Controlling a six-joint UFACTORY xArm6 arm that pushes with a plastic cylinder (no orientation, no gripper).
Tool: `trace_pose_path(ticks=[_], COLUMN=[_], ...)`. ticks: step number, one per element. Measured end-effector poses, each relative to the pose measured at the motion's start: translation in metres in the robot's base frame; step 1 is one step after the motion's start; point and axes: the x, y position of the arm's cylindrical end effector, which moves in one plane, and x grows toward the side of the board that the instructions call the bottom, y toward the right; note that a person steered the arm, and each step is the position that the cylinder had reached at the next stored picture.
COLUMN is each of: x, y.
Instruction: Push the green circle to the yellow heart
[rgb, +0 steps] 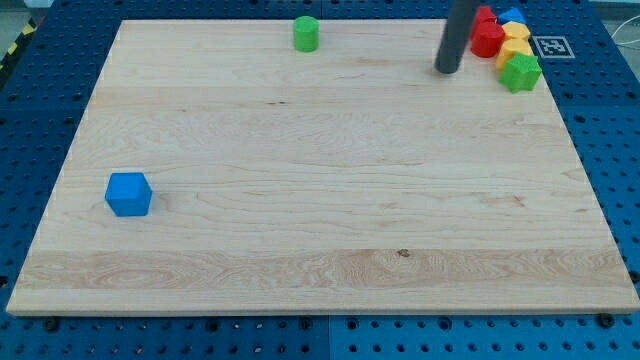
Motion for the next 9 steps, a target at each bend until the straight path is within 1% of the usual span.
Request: trace_pose_path(ticks=[3,4,5,6,7,9], x=[-0.006,-0.028,-0.047,-0.057,-0.065,-0.067], y=[-0.14,-0.181,-0.21,-0.232,-0.229,-0.17])
